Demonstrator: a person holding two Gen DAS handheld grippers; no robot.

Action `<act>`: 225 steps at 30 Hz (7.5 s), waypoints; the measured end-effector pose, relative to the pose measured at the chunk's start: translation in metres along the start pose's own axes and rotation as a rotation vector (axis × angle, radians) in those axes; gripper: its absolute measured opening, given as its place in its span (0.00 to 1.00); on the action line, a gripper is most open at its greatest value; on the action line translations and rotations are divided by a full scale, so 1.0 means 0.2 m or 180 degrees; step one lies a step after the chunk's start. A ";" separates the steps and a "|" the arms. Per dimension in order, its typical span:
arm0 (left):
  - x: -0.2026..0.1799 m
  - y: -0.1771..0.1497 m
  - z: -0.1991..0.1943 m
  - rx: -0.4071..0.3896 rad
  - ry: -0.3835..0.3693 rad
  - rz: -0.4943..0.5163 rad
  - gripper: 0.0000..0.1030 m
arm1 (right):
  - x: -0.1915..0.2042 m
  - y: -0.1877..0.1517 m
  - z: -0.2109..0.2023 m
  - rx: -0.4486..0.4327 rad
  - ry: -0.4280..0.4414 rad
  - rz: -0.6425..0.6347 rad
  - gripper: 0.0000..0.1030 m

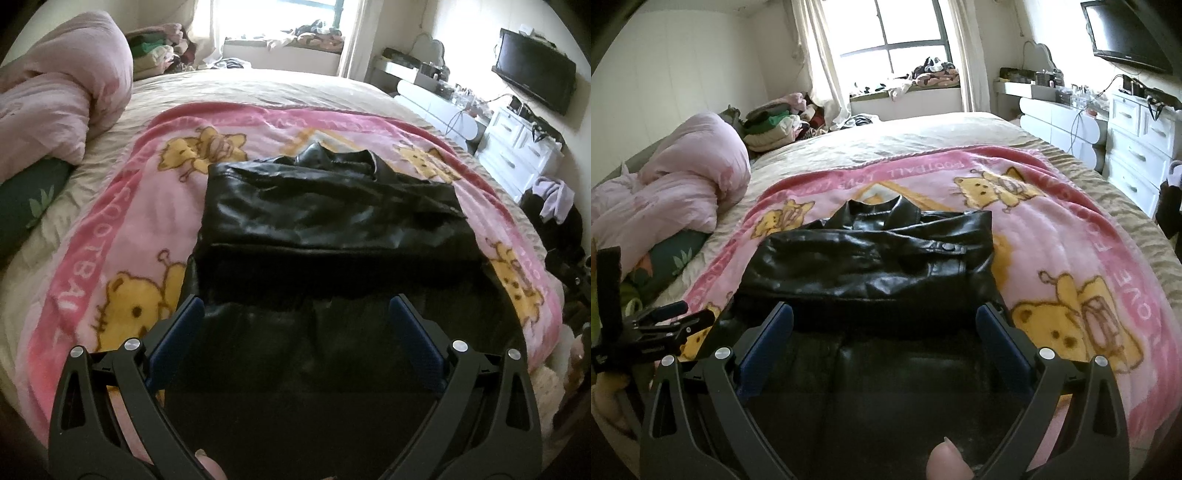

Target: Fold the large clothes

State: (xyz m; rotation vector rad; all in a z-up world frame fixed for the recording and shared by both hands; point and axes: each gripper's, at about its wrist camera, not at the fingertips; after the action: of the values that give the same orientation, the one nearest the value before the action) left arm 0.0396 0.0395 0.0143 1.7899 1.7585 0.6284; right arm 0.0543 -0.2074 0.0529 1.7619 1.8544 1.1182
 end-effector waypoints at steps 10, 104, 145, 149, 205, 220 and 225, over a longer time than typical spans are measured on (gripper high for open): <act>0.06 -0.13 0.02 0.0194 0.0177 0.0038 0.91 | -0.05 -0.13 -0.05 0.0153 0.0013 -0.0015 0.96; 0.47 0.27 -0.15 -0.0615 -0.0737 -0.0994 0.09 | -0.49 0.34 0.05 -0.0311 0.0994 0.1032 0.13; 0.61 0.55 0.48 -0.0103 -0.0634 -0.1154 0.27 | -0.63 0.55 0.78 0.0289 0.0507 0.1359 0.35; 0.62 0.55 0.40 -0.0341 -0.0546 -0.1111 0.34 | -0.62 0.56 0.74 0.0141 0.0522 0.1304 0.48; 0.59 0.60 0.89 0.0069 0.0433 -0.0279 0.13 | -0.61 0.59 1.33 0.0413 -0.0845 0.0246 0.29; 0.53 0.61 0.71 -0.0027 0.0550 -0.0202 0.64 | -0.49 0.54 0.92 0.0198 -0.0266 0.0344 0.82; 0.55 0.58 0.63 -0.0073 0.0487 -0.0256 0.78 | -0.49 0.49 0.80 0.0186 -0.0125 0.0396 0.84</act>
State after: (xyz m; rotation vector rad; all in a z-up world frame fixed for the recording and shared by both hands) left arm 0.2150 0.1416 -0.0062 1.6853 1.9058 0.7665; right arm 0.2515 -0.2619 -0.0009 1.9414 1.7930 1.0751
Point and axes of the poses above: each gripper's, at about its wrist camera, not at the fingertips, and z roughly the way its jaws point, x to its left, y to its top, and after that the axes turned 6 degrees about z, right-handed
